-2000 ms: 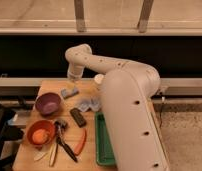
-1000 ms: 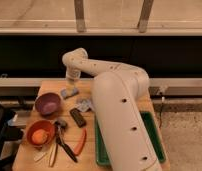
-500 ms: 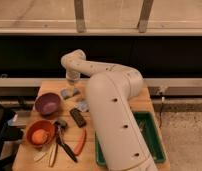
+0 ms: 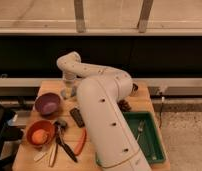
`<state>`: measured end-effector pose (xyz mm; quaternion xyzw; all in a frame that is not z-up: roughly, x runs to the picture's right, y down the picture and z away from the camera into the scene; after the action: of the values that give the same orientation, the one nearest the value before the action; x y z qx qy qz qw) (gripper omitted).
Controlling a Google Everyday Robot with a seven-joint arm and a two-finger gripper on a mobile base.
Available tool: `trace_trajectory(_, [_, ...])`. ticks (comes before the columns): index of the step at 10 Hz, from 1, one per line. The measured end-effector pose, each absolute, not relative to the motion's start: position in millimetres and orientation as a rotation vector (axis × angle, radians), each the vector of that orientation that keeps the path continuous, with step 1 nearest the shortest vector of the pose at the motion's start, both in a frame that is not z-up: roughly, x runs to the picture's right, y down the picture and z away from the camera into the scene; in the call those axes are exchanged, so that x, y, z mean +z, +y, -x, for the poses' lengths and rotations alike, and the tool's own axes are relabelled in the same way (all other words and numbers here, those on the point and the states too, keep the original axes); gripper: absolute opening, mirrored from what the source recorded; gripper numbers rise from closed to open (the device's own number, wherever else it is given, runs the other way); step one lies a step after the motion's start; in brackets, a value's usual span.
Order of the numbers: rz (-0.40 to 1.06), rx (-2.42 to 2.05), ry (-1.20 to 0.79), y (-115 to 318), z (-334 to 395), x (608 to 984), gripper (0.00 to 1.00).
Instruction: Wipe purple bowl with sponge
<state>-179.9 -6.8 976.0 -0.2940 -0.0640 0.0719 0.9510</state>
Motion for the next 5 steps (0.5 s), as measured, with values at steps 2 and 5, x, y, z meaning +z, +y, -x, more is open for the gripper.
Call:
trace_trajectory(2, [0.63,0.135,-0.134,3.7,183.7,985.0,0.8])
trace_trajectory(5, [0.68,0.093,-0.128,16.3,185.2,990.1,0.65])
